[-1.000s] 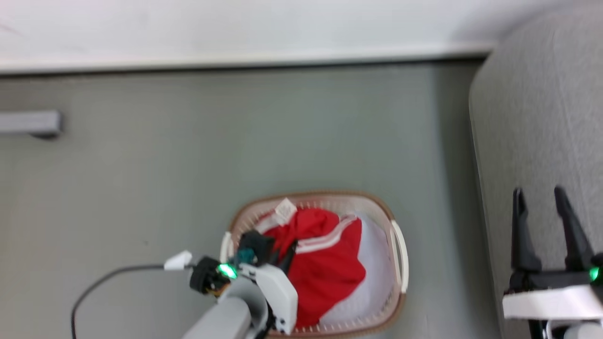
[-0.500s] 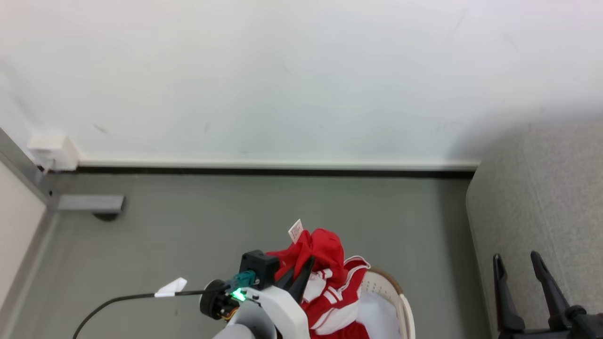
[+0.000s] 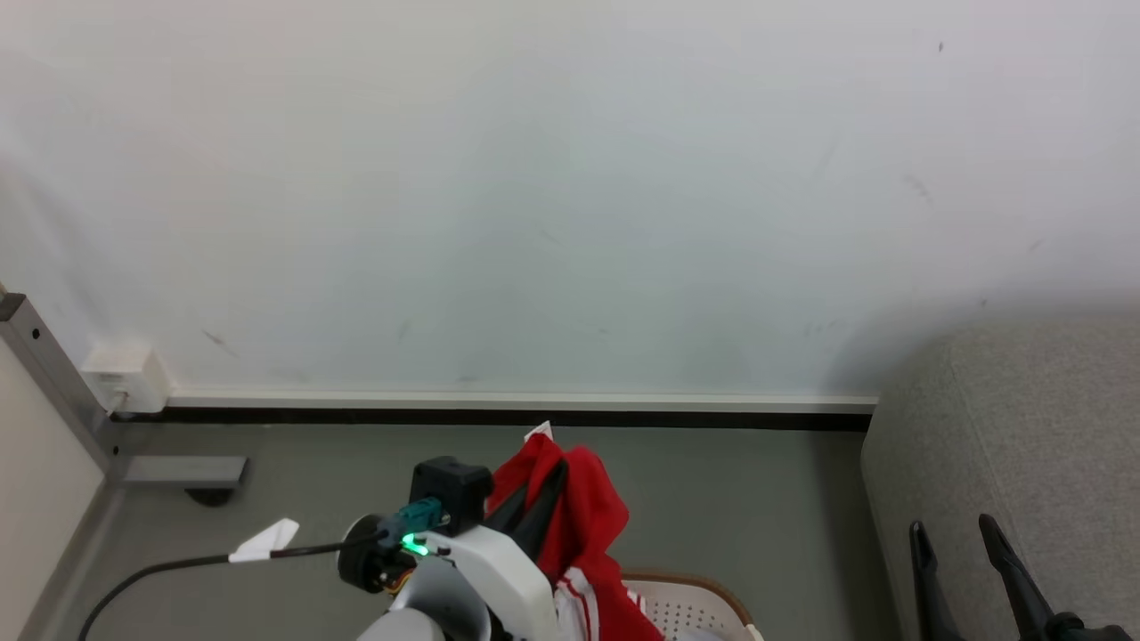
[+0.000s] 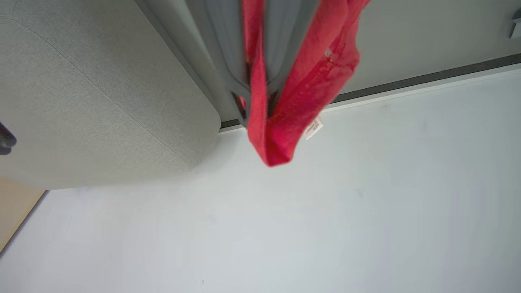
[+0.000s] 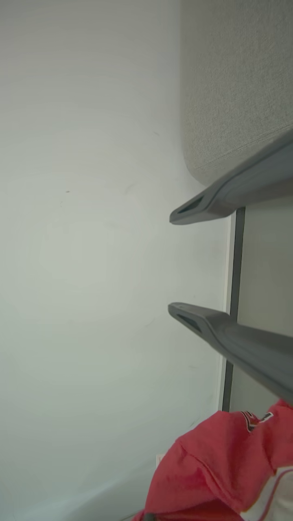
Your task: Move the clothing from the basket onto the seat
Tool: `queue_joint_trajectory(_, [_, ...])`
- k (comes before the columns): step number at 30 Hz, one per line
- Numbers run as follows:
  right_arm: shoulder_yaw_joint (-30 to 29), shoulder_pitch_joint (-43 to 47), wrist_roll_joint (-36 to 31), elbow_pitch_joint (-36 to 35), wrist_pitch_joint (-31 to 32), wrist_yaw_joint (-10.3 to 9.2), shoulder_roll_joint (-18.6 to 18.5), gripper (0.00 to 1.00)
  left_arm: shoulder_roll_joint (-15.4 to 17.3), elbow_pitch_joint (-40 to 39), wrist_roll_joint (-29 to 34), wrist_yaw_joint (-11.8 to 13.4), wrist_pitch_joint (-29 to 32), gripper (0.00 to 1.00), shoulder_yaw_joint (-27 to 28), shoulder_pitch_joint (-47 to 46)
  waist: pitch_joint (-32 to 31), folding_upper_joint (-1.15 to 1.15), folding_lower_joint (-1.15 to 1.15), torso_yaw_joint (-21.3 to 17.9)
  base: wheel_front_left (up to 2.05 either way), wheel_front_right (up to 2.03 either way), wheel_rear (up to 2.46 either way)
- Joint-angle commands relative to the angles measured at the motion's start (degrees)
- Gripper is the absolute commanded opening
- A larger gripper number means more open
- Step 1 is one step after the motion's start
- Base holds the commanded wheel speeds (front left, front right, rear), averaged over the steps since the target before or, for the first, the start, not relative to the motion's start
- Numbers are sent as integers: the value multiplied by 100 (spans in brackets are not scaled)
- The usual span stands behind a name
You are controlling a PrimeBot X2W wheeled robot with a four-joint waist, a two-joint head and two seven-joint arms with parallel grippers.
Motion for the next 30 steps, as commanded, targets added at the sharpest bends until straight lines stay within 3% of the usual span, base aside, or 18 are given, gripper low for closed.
queue_joint_trajectory(1, [11,82,-24,-27,2,-14,-14,100,49,-80,-18,29,10,0,22,64,-58,0,2,-25,0,0,0])
queue_joint_trajectory(8, [770,65,311,-121,2,-14,-395,100,159,-604,-42,78,203,0,2,35,-189,0,2,-23,0,0,0])
queue_joint_trajectory(20, [3656,-1256,1769,-261,93,-14,-1943,100,133,-1231,28,-63,599,0,-227,-342,-234,0,2,63,0,0,0])
queue_joint_trajectory(30, [4906,-2354,2932,8,652,-14,-2351,100,-165,-1469,-40,-248,737,0,-573,-526,-248,0,2,176,0,0,0])
